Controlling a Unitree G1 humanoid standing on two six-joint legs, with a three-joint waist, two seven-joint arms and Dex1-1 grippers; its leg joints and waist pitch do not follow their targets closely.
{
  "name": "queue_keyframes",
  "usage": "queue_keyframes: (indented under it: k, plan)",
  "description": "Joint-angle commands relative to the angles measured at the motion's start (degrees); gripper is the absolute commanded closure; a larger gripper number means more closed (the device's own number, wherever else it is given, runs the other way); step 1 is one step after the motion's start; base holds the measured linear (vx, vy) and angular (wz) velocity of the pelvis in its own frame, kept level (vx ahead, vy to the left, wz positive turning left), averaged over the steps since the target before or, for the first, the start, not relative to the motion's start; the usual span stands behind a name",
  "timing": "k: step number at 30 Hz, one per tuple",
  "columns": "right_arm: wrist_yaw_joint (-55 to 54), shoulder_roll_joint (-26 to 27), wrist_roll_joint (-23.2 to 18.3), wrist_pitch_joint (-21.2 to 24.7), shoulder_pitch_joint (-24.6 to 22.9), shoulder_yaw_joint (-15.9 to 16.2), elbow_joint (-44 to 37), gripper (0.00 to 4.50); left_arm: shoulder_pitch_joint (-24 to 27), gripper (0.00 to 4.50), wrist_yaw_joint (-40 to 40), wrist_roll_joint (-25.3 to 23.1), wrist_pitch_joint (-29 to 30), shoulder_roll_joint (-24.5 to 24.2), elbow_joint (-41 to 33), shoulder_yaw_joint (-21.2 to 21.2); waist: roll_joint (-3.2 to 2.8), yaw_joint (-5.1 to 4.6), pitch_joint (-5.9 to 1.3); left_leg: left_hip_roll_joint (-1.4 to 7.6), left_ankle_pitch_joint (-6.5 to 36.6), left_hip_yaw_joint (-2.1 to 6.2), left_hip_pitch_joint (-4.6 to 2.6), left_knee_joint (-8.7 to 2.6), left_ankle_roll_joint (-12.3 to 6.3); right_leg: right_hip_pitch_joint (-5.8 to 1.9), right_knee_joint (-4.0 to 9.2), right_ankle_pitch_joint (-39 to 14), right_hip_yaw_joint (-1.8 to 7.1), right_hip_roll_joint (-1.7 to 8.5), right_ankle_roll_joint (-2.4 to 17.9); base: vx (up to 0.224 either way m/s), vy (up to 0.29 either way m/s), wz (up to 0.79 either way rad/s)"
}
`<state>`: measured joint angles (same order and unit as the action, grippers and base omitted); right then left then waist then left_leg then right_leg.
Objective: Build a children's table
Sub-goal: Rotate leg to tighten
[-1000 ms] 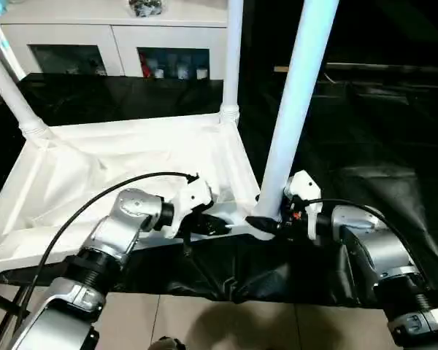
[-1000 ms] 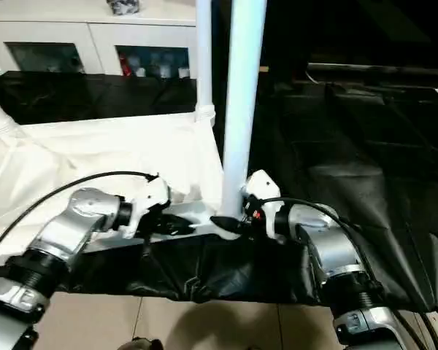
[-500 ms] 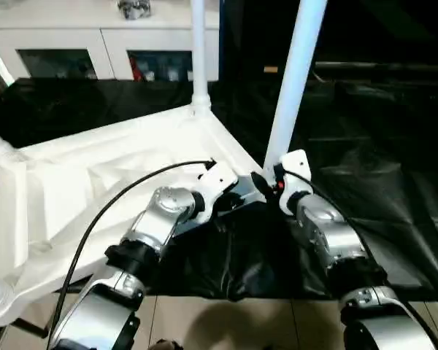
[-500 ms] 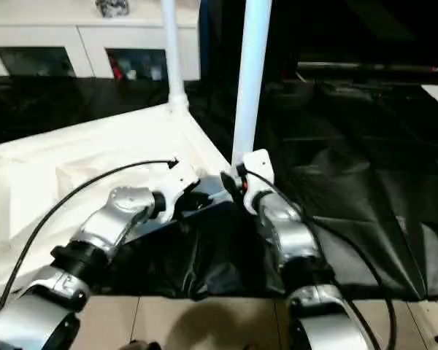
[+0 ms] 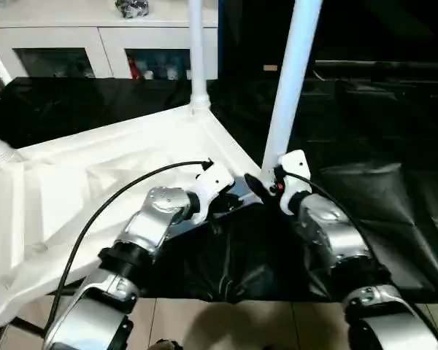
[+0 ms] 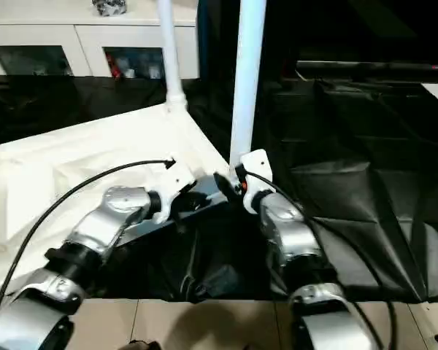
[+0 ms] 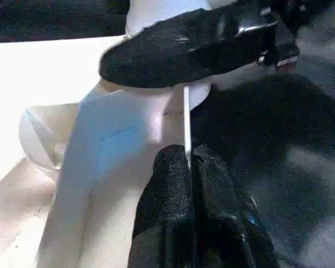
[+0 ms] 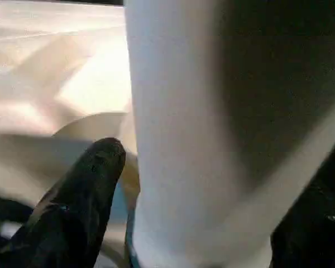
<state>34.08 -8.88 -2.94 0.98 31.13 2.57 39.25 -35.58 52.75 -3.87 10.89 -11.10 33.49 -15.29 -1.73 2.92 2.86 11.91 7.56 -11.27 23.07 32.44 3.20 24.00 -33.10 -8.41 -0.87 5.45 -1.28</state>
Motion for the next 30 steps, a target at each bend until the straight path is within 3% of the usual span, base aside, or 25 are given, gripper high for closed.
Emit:
queue_keyframes:
  k: [1,10,13,21,30]
  plan:
    - [6.8,-0.3,-1.83,-0.11,-0.95,2.72,-3.11,0.81,-0.13,4.5,4.62,3.92,-3.98,0.36,-3.97,-0.51,0.44,-0.03,-4.23,0.33,20.03,0.24,-1.54,-3.39,-1.91,-2.32,3.8,-16.59,0.12,1.01,10.91,0.0,0.0,0.0]
    - [22.61,-6.25,-5.06,3.67,-5.27,6.38,-10.64,0.81,1.02,4.5,12.32,5.29,-2.92,-4.07,-6.43,-0.82,0.31,0.69,-4.17,0.64,20.66,0.12,-1.89,-3.41,-1.68,-2.16,3.58,-16.89,0.12,0.96,11.92,0.0,0.0,0.0]
    - [25.7,-7.55,-5.75,5.5,-6.04,7.01,-12.57,1.14,1.33,4.5,14.64,5.84,-2.52,-5.12,-7.0,-1.01,0.44,0.74,-4.1,0.57,20.96,0.13,-1.86,-3.43,-1.45,-2.14,3.69,-18.1,0.13,1.0,11.58,0.0,0.0,0.0]
    - [28.64,-9.05,-5.92,7.53,-6.84,8.29,-14.9,1.74,1.99,4.5,17.43,6.58,-1.43,-6.18,-8.18,-1.53,0.46,0.85,-4.04,0.63,21.13,0.17,-1.93,-3.48,-1.09,-1.99,3.76,-19.27,0.21,1.05,11.15,0.0,0.0,0.0]
    - [28.05,-8.48,-6.26,9.1,-7.56,8.3,-16.18,1.86,1.48,4.5,13.9,5.48,-1.3,-5.14,-6.96,-0.75,0.54,0.93,-4.12,0.6,20.45,0.16,-1.92,-3.42,-1.05,-1.97,3.71,-18.55,0.23,1.02,11.04,0.0,0.0,0.0]
